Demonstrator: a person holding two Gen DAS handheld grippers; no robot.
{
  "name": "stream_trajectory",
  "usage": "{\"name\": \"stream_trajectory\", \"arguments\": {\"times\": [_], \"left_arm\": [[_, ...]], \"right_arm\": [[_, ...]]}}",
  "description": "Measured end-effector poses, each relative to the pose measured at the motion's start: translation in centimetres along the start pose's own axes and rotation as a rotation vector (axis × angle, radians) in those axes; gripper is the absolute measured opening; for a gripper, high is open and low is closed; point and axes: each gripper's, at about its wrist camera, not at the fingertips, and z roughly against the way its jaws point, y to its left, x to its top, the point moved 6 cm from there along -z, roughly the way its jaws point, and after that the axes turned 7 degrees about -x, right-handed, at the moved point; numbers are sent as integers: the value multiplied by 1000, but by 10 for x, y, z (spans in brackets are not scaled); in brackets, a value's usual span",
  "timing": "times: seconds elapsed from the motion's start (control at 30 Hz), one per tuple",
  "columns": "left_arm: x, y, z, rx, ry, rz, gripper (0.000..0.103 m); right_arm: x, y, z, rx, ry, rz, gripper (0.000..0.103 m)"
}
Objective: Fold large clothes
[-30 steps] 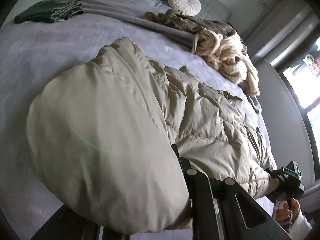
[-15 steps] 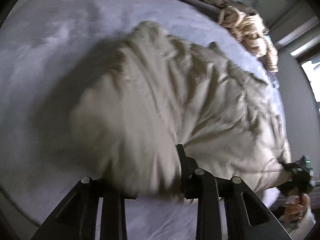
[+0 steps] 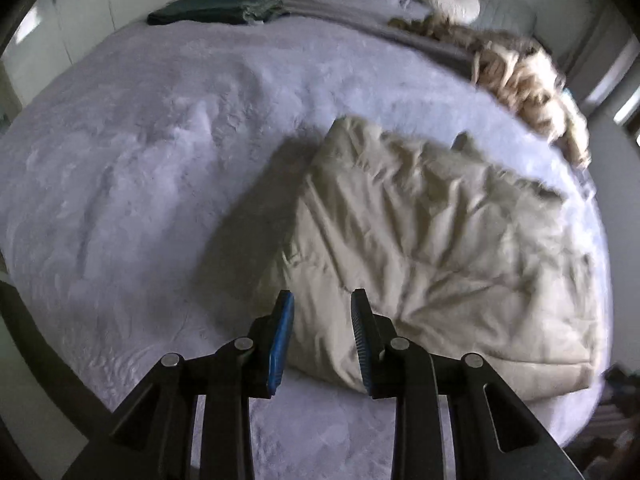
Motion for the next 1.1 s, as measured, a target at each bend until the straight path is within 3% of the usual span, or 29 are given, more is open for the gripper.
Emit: {"name": "stream_trajectory", "arguments": {"times": [0.1, 0.13, 0.17, 0.27, 0.43, 0.6, 0.73, 0.87, 0.97, 1.03, 1.1], "left_arm": [[-10, 7, -40, 56, 111, 13, 31], [-12, 8, -46, 52, 130, 20, 31], [-16, 10, -50, 53, 142, 21, 31], [-23, 10, -51, 78, 164, -14, 32], [-29, 0, -33, 104, 187, -43, 32], [-34, -25, -10, 59, 169, -66, 32], [-34, -45, 5, 45, 154, -92, 32], [-33, -59, 15, 38, 137, -110, 32], [-37, -65, 21, 38, 127, -113, 32], [-41, -69, 27, 41, 123, -116, 32], [-44, -71, 31, 49, 122, -119, 66]], "right_arm": [[21, -13, -6, -68, -65, -79, 28], [28, -22, -12, -133, -70, -96, 28], [32, -31, -19, -194, -63, -107, 28], [28, -48, -29, -241, -23, -129, 25], [15, -58, -28, -253, 6, -161, 25], [4, -35, -20, -230, 15, -107, 29], [1, -14, -15, -222, 26, -43, 43], [-4, 8, -10, -216, 35, 23, 44], [-6, 17, -7, -205, 32, 50, 52], [-9, 20, -6, -196, 33, 56, 52], [-11, 22, -4, -209, 19, 66, 52]]}}
